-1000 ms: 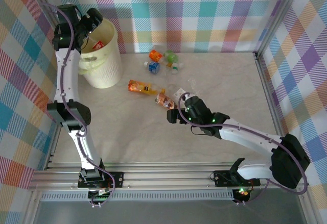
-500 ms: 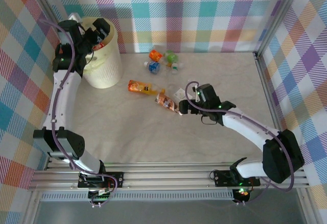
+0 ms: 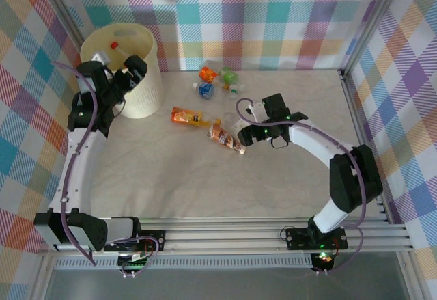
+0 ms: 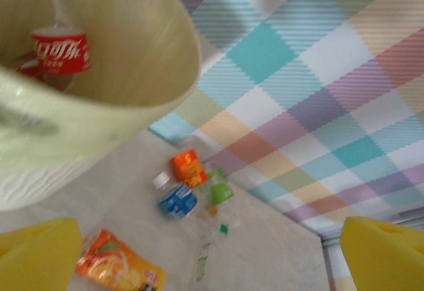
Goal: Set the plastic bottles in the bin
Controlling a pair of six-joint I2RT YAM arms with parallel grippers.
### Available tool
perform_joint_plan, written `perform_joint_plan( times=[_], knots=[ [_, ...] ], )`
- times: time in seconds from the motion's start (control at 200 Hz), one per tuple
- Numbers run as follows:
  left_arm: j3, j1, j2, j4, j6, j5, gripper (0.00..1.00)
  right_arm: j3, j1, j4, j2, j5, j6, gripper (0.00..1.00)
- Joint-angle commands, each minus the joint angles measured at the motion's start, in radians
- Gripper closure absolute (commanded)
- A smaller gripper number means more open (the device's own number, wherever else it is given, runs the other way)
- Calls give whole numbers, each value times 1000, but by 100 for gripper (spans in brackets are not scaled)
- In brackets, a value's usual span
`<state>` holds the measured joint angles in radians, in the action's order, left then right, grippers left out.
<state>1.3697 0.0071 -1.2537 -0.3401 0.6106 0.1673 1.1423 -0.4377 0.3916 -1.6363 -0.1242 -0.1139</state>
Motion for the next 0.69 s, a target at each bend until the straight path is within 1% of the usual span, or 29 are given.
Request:
perform_joint_plan(
  times=[0.0, 0.06, 0.235, 0.385, 0.485, 0.69],
  knots=[
    [-54, -7, 48, -49, -6, 4, 0, 65, 2, 20, -62, 9, -53, 0],
    [-75, -7, 67, -78, -20, 6, 0, 93, 2, 24, -97, 29, -63, 0],
    [-135, -7, 126, -141, -52, -2, 0, 153, 2, 70, -191, 22, -110, 0],
    [-174, -7, 160, -169, -69, -18, 0, 173, 2, 79, -234, 70, -119, 0],
    [-192, -7, 170, -180, -75, -30, 0, 175, 2, 83, -252, 116, -122, 0],
    [-210, -7, 160, -178, -71, -26, 0, 199, 2, 110, -302, 112, -133, 0]
  ],
)
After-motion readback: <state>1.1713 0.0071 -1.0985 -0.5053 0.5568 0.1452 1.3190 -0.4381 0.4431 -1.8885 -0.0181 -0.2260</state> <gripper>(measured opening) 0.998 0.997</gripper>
